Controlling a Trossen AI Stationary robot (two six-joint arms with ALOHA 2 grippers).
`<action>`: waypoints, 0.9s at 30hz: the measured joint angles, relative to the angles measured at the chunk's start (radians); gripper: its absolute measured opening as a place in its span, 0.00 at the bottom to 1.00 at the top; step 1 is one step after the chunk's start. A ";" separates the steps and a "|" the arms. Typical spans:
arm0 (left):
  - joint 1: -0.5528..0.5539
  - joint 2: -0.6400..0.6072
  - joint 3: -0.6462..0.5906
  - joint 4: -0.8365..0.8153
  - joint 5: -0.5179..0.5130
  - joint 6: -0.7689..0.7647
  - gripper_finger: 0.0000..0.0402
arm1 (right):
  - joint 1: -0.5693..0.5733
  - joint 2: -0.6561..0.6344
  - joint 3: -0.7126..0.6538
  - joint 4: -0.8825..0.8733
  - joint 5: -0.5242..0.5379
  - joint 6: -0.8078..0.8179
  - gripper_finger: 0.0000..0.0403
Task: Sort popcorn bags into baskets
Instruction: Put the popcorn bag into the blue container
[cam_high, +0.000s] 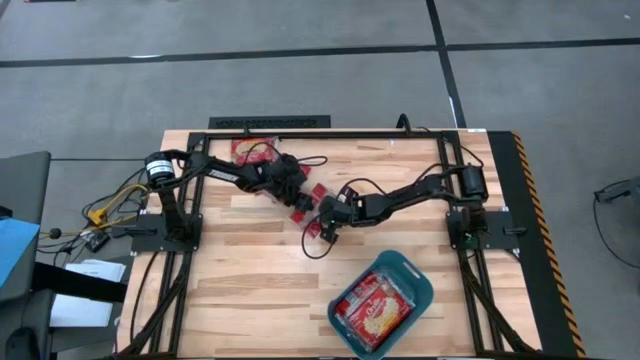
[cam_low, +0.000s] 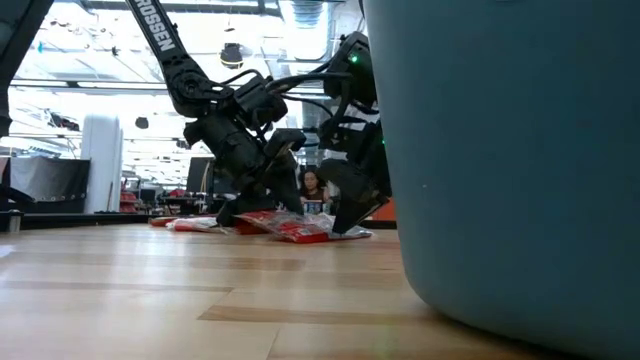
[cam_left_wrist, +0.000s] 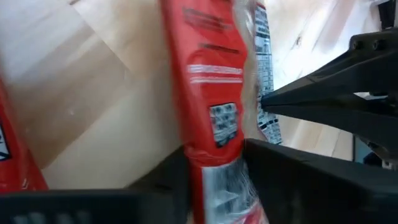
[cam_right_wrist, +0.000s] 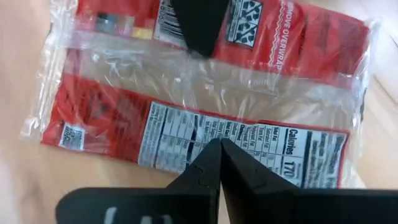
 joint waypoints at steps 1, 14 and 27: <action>-0.001 0.001 0.000 0.000 0.001 -0.005 0.23 | 0.005 -0.013 -0.001 -0.013 -0.006 -0.005 0.08; -0.018 -0.139 0.019 -0.013 0.049 -0.096 0.02 | 0.155 -0.457 0.001 -0.357 0.134 0.037 0.06; -0.410 -0.368 0.127 -0.006 -0.233 -0.268 0.01 | 0.391 -0.873 0.001 -0.814 0.445 0.387 0.04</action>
